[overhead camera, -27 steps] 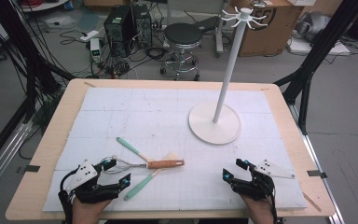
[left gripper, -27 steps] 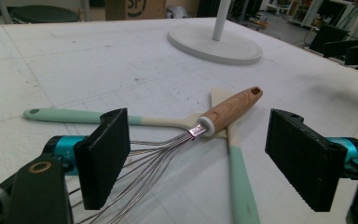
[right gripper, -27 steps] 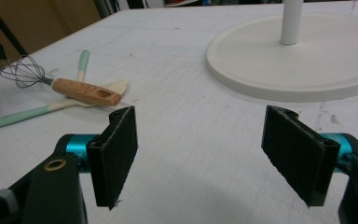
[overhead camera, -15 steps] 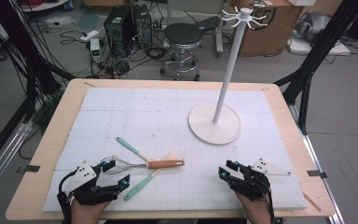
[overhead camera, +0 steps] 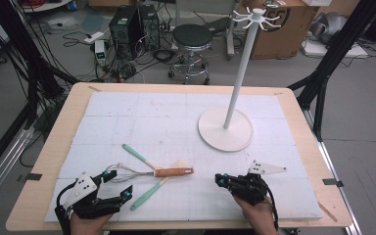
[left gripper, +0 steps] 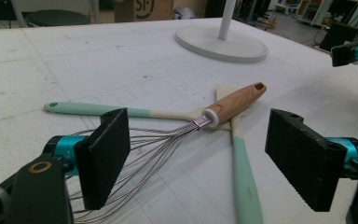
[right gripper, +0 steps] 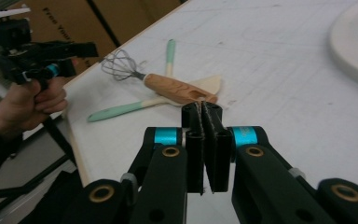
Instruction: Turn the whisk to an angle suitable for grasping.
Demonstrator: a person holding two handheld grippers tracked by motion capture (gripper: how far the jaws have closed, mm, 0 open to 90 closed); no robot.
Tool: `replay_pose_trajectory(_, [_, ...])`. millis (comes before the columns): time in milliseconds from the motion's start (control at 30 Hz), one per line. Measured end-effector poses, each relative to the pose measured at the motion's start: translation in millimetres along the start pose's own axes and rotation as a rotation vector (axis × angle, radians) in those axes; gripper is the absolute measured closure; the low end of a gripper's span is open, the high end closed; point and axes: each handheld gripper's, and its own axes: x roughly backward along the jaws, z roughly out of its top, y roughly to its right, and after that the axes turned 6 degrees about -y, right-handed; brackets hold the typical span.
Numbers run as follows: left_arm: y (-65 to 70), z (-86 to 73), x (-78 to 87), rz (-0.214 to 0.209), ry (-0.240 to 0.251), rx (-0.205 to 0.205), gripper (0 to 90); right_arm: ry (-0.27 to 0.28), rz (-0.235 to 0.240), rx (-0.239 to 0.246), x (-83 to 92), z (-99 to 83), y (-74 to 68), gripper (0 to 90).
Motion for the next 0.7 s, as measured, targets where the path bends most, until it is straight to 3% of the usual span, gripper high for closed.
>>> replay_pose_trajectory(133, [0.5, -0.2, 2.0, 0.0, 0.003, -0.001, 22.7, -0.03, 0.029, -0.02, -9.1, 2.5, -0.2, 89.1])
replay_pose_trajectory(267, [1.1, -0.6, 3.6, 0.004, 0.005, 0.003, 22.7, -0.127, 0.065, -0.08, -33.9, 5.5, 0.3, 89.3])
replay_pose_trajectory(367, [0.3, -0.5, 3.4, 0.005, 0.006, 0.0, 22.7, -0.167, 0.082, -0.096, -48.5, 8.2, -1.5, 89.3])
replay_pose_trajectory(533, [2.0, -0.8, 4.2, 0.001, 0.011, 0.004, 22.7, -0.213, 0.056, -0.089, -63.8, 12.5, -3.7, 89.4])
replay_pose_trajectory(700, [2.8, -0.7, 5.4, 0.001, 0.015, 0.0, 22.8, -0.248, 0.067, -0.102, -73.5, 16.0, -2.3, 89.4])
